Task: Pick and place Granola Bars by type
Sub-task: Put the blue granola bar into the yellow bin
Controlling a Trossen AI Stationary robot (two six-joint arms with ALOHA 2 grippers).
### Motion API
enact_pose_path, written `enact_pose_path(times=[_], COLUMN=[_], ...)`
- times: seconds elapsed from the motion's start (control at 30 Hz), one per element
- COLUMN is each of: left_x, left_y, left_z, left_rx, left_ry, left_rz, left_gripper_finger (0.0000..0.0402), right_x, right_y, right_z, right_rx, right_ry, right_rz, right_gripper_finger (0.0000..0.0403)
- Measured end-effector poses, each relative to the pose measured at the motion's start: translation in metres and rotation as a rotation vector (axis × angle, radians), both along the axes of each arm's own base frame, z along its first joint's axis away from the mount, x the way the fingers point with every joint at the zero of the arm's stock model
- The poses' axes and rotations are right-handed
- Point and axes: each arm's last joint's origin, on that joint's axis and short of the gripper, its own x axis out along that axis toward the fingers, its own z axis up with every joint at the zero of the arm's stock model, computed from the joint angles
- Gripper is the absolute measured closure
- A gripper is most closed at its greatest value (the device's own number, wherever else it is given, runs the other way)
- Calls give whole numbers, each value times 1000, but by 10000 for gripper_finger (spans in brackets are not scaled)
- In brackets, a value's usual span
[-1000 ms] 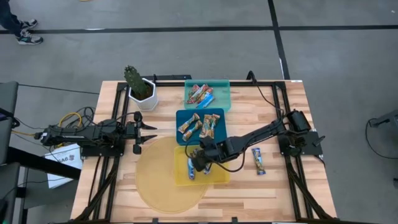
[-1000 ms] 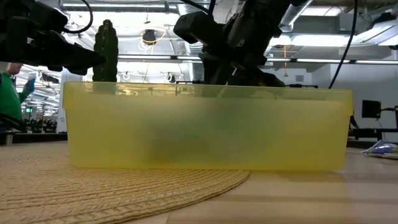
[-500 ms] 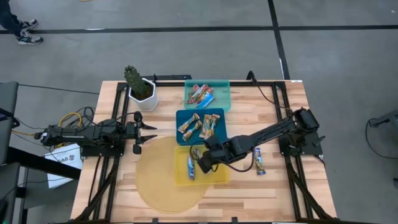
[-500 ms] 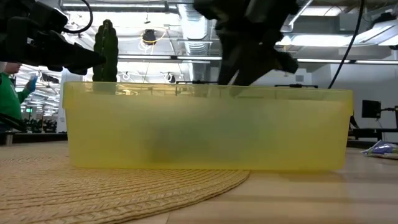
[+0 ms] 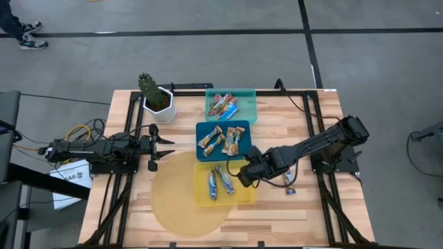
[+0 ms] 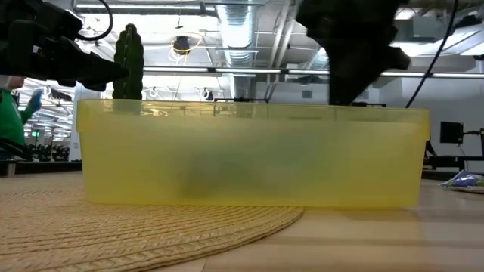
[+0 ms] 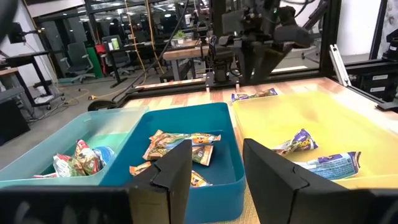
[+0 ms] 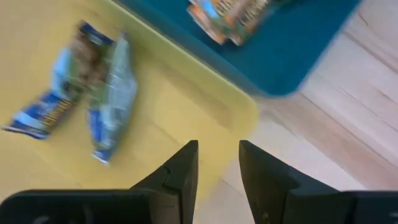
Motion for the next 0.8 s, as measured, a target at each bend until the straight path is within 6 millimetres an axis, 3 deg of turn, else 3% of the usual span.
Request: enact_pose_path(times=[0.27,0.6,0.8], left_x=[0,0,0], left_y=[0,0,0], left_z=[0,0,0], left_rx=[-1,-1,-1], left_ry=[0,0,0], left_rz=[0,0,0], left_gripper_finger=[264,264,264], right_x=[-36,-66,-77], right_y=[-11,-16,-16], right_z=[-15,-41,-41], right_rx=[81,190,173], right_ry=[40,98,92], right_rz=[-70,-136,-66], right_gripper_finger=[294,294,294])
